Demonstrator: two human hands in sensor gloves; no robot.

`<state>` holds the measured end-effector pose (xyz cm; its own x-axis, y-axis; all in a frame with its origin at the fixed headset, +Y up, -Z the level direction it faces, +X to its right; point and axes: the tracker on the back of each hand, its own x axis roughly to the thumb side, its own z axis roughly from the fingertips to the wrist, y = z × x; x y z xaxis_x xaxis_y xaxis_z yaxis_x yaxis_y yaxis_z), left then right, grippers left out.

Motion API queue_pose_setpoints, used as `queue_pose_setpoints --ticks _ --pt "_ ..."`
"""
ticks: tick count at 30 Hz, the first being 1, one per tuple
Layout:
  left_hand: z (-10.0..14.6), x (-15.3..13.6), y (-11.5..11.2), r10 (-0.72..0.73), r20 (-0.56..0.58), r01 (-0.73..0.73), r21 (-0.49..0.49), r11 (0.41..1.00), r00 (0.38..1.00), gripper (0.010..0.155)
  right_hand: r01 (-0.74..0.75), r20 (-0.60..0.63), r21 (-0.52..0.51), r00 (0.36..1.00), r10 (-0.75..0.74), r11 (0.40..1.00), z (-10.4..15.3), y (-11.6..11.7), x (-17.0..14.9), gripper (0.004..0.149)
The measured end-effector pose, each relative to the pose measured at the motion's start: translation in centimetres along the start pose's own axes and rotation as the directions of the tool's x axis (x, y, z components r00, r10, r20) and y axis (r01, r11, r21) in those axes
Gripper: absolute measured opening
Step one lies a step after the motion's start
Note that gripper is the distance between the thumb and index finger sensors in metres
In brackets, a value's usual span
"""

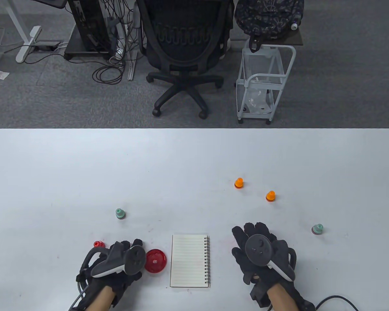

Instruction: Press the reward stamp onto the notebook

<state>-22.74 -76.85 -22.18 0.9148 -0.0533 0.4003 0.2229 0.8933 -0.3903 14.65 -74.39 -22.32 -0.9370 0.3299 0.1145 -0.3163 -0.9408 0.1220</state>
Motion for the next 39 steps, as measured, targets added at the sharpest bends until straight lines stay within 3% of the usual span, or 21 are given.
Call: queue_pose_setpoints --ticks 5,9,15,19,25,29,34,39 --pt "0.2 0.1 0.3 -0.006 0.013 0.005 0.015 1.0 1.0 0.089 -0.009 0.003 0.002 1.0 0.009 1.0 0.0 0.0 0.0 0.063" --pt "1.3 0.0 1.9 -0.011 0.023 0.007 0.16 0.987 1.0 0.088 0.002 0.001 -0.001 1.0 -0.002 1.0 0.0 0.0 0.0 0.063" --pt "4.4 -2.9 5.3 0.084 0.026 -0.086 0.499 0.862 0.996 0.083 0.011 -0.001 -0.003 1.0 -0.011 1.0 -0.1 0.0 -0.1 0.063" --pt "5.5 -6.1 5.8 0.188 0.026 -0.167 0.595 0.786 0.982 0.083 0.008 -0.001 0.0 1.0 -0.008 1.0 -0.1 0.0 -0.1 0.062" --pt "4.5 -10.1 2.7 0.302 -0.049 -0.227 0.548 0.805 0.952 0.083 0.01 -0.014 0.004 1.0 -0.01 1.0 -0.1 0.0 -0.2 0.062" --pt "3.5 -11.0 0.4 0.339 -0.1 -0.261 0.45 0.854 0.936 0.084 0.007 -0.011 0.014 1.0 -0.007 1.0 -0.1 0.1 -0.1 0.061" --pt "2.8 -11.1 -0.5 0.298 -0.176 -0.223 0.349 0.91 0.938 0.086 0.004 -0.01 0.03 1.0 -0.003 1.0 -0.3 0.3 -0.1 0.062" --pt "2.6 -11.2 -0.8 0.317 -0.191 -0.245 0.326 0.913 0.929 0.079 0.008 -0.012 0.033 1.0 -0.007 0.999 -0.3 0.3 -0.1 0.061"
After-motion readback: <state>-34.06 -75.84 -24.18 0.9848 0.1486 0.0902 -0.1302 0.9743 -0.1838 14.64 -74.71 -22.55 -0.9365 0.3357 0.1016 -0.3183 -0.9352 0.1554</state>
